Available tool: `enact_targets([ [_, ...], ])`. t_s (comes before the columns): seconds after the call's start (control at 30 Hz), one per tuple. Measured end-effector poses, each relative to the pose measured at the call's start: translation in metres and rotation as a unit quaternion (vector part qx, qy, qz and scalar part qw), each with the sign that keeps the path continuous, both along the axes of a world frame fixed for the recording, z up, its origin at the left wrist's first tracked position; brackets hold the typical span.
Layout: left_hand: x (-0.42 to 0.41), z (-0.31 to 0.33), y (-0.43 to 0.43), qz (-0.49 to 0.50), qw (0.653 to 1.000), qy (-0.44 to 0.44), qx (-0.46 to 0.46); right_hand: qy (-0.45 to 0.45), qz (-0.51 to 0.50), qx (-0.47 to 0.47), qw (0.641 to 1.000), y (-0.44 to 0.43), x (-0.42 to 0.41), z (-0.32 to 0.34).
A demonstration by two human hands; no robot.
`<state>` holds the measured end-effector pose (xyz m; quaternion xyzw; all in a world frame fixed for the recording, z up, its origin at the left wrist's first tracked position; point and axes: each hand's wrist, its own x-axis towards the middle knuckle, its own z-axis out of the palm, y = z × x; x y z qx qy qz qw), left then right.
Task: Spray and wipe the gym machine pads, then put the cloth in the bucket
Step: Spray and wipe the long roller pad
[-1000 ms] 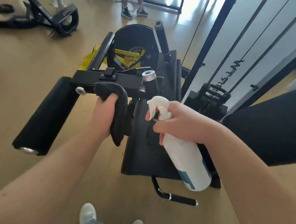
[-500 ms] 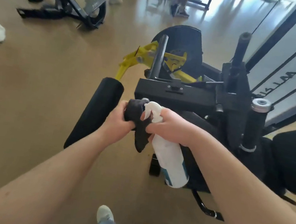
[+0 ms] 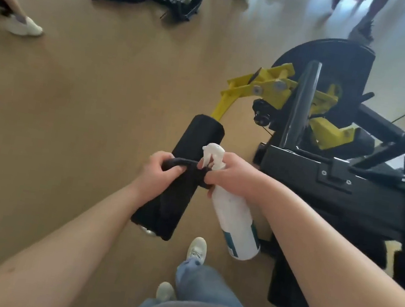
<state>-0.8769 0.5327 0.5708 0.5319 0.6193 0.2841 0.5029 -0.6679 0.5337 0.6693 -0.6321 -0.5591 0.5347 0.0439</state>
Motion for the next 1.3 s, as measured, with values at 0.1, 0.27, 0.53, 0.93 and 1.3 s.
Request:
enact_targets([
  [0.1,-0.009,0.007,0.03,0.007,0.999,0.051,0.009,0.005,0.001,0.006,1.0,0.042,-0.012,-0.009],
  [0.27,-0.016,0.016,0.075,0.014,0.988,-0.106,-0.11,0.04,-0.003,0.013,0.999,0.098,-0.034,-0.024],
  [0.53,-0.024,-0.003,0.132,-0.063,0.937,-0.232,-0.252,0.106,-0.125,0.01,0.986,0.157,-0.048,-0.045],
  [0.93,-0.03,-0.067,0.226,-0.177,0.937,-0.109,-0.28,0.004,-0.287,0.002,0.958,0.19,-0.06,-0.105],
  [1.3,-0.018,-0.099,0.255,-0.086,0.916,-0.239,-0.311,-0.063,-0.32,-0.085,0.941,0.17,-0.067,-0.169],
])
